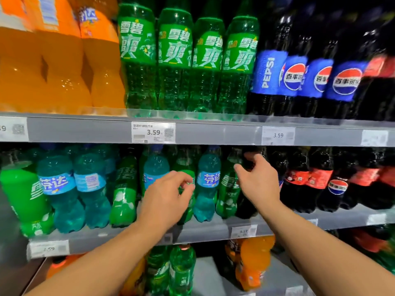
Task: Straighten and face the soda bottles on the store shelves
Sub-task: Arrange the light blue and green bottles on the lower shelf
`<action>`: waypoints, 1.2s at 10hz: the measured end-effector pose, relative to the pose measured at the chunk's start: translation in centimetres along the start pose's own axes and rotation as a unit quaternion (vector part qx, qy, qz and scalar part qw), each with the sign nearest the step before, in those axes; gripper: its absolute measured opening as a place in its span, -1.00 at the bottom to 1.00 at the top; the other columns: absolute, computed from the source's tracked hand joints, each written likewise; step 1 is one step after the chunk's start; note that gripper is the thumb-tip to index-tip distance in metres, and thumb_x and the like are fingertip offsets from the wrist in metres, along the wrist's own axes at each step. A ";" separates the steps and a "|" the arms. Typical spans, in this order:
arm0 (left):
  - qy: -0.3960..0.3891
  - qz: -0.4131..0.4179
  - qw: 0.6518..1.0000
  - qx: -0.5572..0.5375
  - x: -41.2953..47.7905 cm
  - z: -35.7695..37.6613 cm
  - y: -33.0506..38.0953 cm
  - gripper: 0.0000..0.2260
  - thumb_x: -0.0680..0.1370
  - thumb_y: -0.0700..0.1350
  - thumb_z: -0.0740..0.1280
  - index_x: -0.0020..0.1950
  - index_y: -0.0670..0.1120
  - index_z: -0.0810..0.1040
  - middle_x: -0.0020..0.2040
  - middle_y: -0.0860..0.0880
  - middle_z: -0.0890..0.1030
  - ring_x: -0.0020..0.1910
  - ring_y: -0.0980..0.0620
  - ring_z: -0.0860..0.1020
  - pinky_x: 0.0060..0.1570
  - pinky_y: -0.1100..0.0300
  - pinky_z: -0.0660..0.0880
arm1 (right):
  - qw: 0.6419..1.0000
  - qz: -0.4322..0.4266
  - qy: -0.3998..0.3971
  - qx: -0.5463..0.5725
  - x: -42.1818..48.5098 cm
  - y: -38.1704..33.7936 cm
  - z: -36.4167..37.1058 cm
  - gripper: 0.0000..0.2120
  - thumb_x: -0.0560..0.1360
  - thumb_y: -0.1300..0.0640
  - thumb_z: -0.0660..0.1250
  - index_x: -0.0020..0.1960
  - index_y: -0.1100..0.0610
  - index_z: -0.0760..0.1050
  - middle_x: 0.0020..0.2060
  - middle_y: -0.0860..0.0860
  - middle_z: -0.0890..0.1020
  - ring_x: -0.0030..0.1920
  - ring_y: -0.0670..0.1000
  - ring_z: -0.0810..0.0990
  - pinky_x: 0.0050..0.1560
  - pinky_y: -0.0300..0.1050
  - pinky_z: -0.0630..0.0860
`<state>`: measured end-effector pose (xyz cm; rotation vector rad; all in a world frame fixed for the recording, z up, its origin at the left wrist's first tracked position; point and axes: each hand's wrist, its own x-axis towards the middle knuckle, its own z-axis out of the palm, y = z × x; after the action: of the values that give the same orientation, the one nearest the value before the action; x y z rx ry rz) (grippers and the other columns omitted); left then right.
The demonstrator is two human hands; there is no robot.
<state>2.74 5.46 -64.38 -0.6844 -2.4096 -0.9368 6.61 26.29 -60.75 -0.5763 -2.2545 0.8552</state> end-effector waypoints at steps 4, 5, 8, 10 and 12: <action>-0.032 -0.048 0.997 0.042 2.9 0.0 3.1 -0.71 0.51 0.12 0.34 0.12 -0.01 0.44 -0.04 0.03 0.48 -0.19 -0.03 0.56 -0.11 0.02 0.49 | 0.977 0.057 -0.193 -0.062 4.5 -1.7 -0.5 -0.68 0.50 0.01 0.40 -0.02 0.30 0.57 -0.13 0.18 0.65 -0.08 0.19 0.60 -0.14 -0.08 0.44; -0.061 -0.069 0.992 0.083 4.2 0.4 4.1 -0.69 0.51 0.17 0.32 -0.11 -0.03 0.33 -0.22 0.03 0.39 -0.16 -0.10 0.50 -0.15 0.03 0.46 | 0.969 0.076 -0.226 -0.062 4.7 -2.7 -0.8 -0.66 0.59 0.05 0.30 0.24 0.28 0.53 0.12 0.23 0.63 0.16 0.22 0.60 -0.09 -0.16 0.45; -0.108 -0.112 0.983 0.093 6.3 2.4 5.6 -0.58 0.52 0.22 0.28 -0.30 -0.08 0.33 -0.27 -0.09 0.50 -0.18 -0.17 0.54 -0.18 0.06 0.50 | 0.960 0.102 -0.244 -0.097 4.6 -3.1 -1.3 -0.55 0.63 -0.05 0.22 0.46 0.10 0.39 0.22 0.17 0.59 0.26 0.21 0.54 0.12 -0.08 0.49; -0.116 -0.133 0.980 0.086 7.2 3.0 6.4 -0.52 0.50 0.27 0.27 -0.33 -0.13 0.38 -0.37 -0.07 0.45 -0.23 -0.16 0.53 -0.27 0.11 0.41 | 0.958 0.111 -0.261 -0.038 5.6 -1.5 -0.2 -0.74 0.60 0.11 0.24 0.07 0.30 0.58 -0.03 0.19 0.68 -0.36 -0.04 0.53 -0.37 -0.36 0.47; -0.105 -0.094 0.988 0.059 6.6 2.4 7.0 -0.53 0.37 0.37 0.33 -0.12 -0.04 0.55 -0.21 -0.01 0.60 -0.19 -0.06 0.57 -0.17 0.05 0.56 | 0.950 0.104 -0.274 -0.105 4.8 -2.7 -1.4 -0.65 0.61 0.02 0.25 0.23 0.25 0.53 0.19 0.21 0.59 0.13 0.15 0.62 -0.09 -0.24 0.53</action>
<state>1.33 13.52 -58.79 -0.5416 -2.7305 -0.8195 3.82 27.86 -56.02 -0.7546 -2.8542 0.9759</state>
